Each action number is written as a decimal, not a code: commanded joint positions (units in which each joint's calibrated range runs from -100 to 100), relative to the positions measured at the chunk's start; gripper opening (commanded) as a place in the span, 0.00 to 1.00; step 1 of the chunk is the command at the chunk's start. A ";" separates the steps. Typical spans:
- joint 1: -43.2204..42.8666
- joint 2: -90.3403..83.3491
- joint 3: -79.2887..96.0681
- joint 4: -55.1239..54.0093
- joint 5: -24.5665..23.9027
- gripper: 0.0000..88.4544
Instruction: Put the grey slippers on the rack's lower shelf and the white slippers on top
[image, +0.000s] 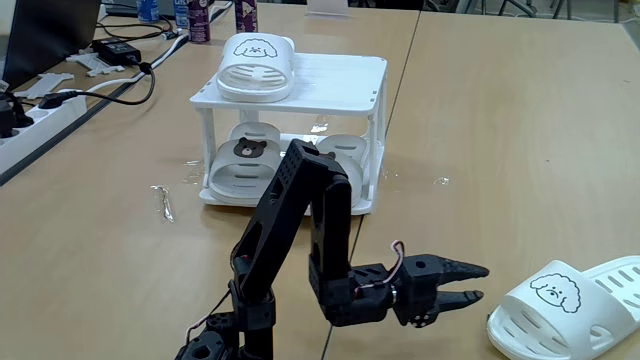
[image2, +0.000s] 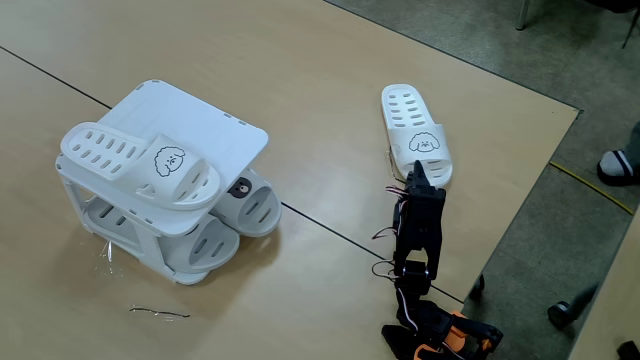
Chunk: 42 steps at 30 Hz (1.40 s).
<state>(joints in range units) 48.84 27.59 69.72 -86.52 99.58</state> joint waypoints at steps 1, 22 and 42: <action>1.57 -0.12 -5.45 4.64 0.42 0.20; 1.74 11.83 -43.06 26.30 0.42 0.32; 0.01 27.73 -73.19 34.15 0.42 0.00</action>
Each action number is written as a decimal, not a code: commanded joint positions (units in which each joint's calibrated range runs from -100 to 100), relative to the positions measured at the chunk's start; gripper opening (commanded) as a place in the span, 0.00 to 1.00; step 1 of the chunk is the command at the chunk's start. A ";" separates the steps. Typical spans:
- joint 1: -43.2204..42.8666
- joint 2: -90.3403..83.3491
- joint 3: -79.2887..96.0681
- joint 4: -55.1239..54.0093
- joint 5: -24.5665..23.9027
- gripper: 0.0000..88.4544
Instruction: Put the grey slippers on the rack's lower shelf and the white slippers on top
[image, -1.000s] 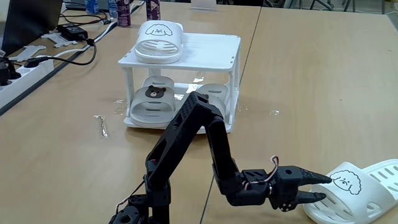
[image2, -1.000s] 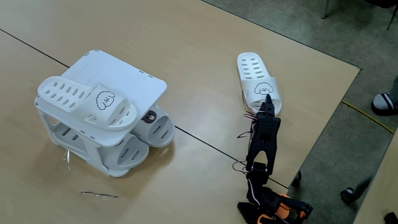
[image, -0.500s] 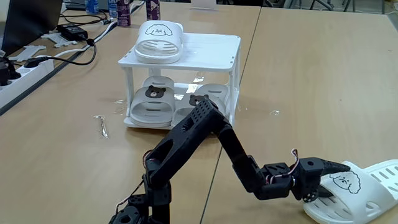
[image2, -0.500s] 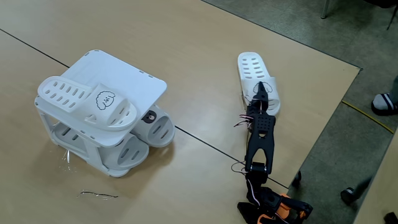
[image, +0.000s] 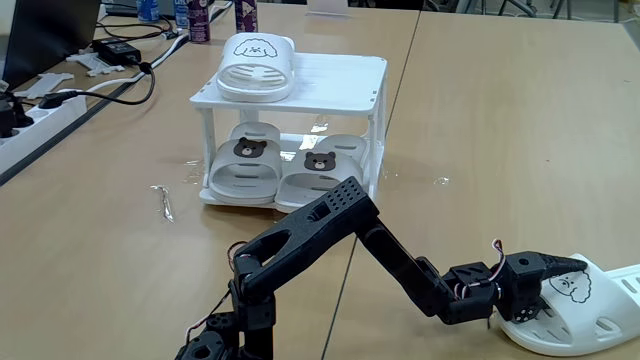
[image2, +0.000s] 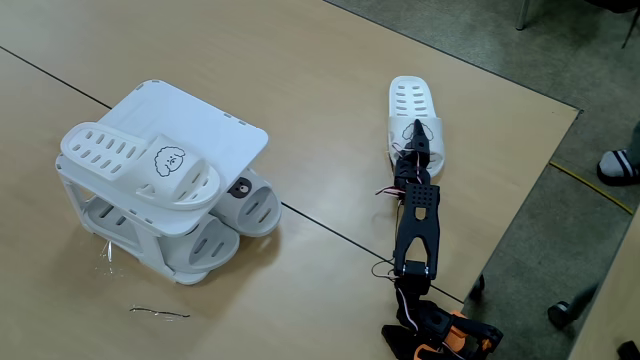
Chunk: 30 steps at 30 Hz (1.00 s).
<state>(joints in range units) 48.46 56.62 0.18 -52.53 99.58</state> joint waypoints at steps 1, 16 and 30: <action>0.38 -1.38 -3.65 0.16 0.42 0.01; 1.21 -25.87 -7.80 21.38 0.42 0.01; 1.37 -55.48 -7.89 53.65 0.42 0.01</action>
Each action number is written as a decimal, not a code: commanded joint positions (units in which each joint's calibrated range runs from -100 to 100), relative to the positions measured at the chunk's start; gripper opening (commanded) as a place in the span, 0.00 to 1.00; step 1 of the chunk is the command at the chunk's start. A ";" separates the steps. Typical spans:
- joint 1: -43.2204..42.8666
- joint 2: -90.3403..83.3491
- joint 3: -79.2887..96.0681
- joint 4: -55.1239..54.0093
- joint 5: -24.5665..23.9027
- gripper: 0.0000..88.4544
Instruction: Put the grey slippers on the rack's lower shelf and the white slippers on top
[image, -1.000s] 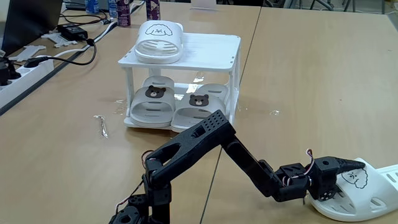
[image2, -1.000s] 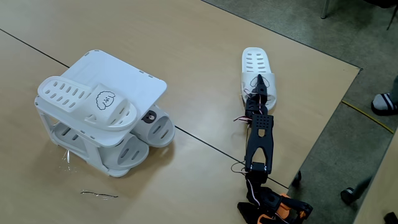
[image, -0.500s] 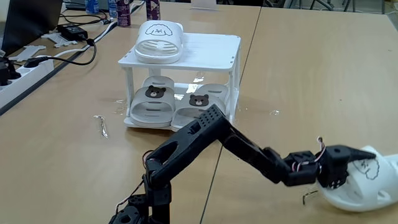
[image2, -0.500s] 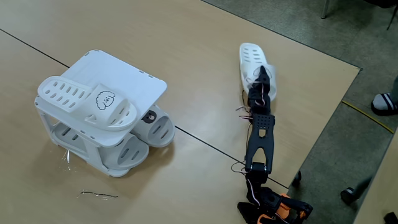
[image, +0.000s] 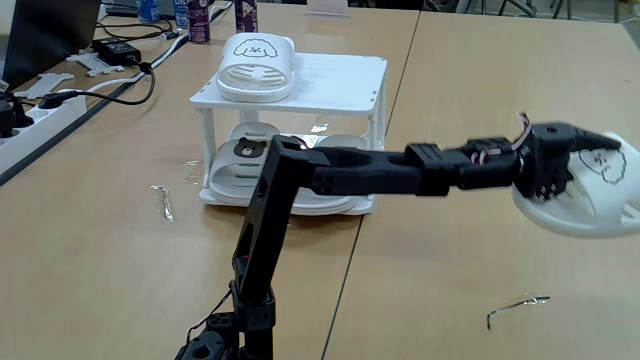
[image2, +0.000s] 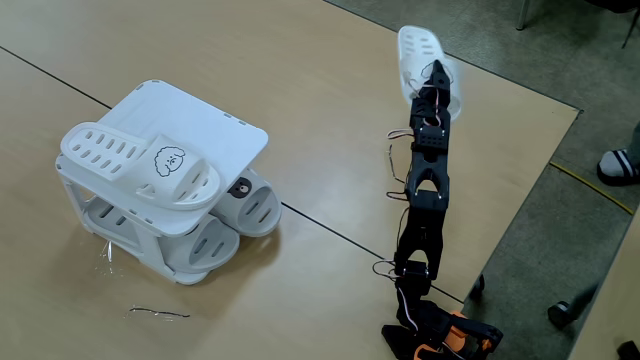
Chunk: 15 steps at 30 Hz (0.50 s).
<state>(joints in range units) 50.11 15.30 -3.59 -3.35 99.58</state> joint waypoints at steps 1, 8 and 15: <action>-0.28 -15.85 -4.12 6.19 0.42 0.01; -2.99 -26.53 -4.03 14.31 0.42 0.01; -14.34 -33.43 -2.86 17.07 0.42 0.01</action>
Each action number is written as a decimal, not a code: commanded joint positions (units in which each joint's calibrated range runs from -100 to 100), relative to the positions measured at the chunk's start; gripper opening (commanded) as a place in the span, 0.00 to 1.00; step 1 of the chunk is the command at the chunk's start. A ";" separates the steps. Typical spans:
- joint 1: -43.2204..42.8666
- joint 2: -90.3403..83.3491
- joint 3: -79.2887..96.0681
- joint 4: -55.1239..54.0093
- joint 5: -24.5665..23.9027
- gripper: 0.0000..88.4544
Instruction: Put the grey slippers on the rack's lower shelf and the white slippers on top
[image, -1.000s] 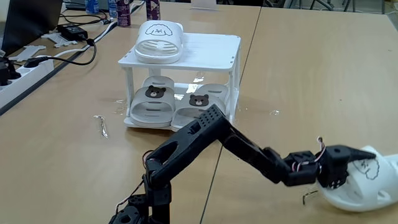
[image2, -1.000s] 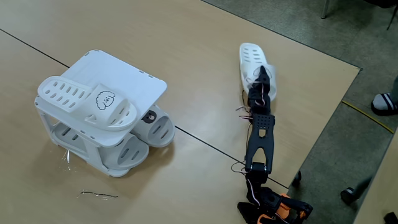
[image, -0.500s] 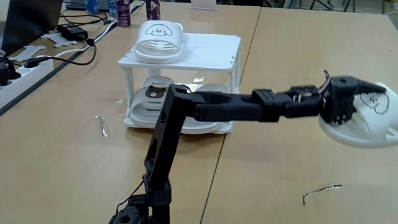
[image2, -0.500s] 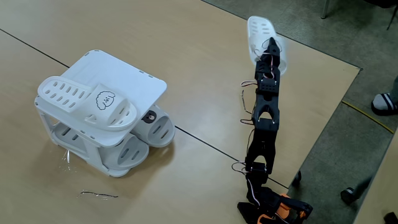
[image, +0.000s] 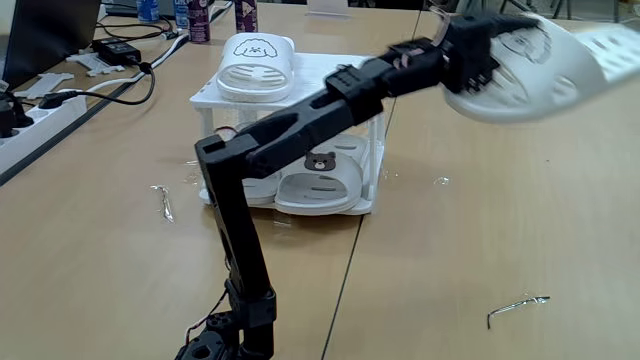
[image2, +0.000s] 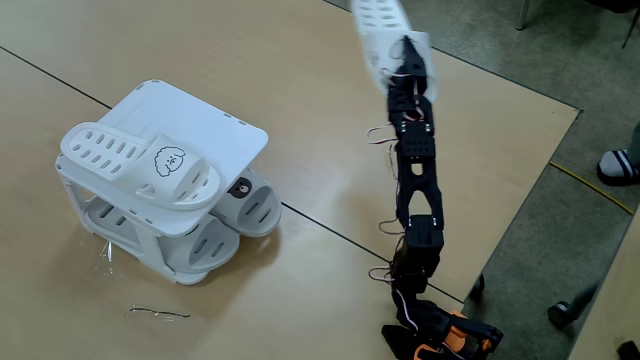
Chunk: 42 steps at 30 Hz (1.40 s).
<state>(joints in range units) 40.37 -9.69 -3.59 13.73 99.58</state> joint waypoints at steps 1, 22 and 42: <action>-6.49 -9.03 -2.22 -0.02 0.42 0.01; -37.66 -11.64 6.98 -0.27 0.42 0.01; -40.70 24.54 -29.20 -0.71 0.42 0.01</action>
<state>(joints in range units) -0.52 11.67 -20.66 13.82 99.58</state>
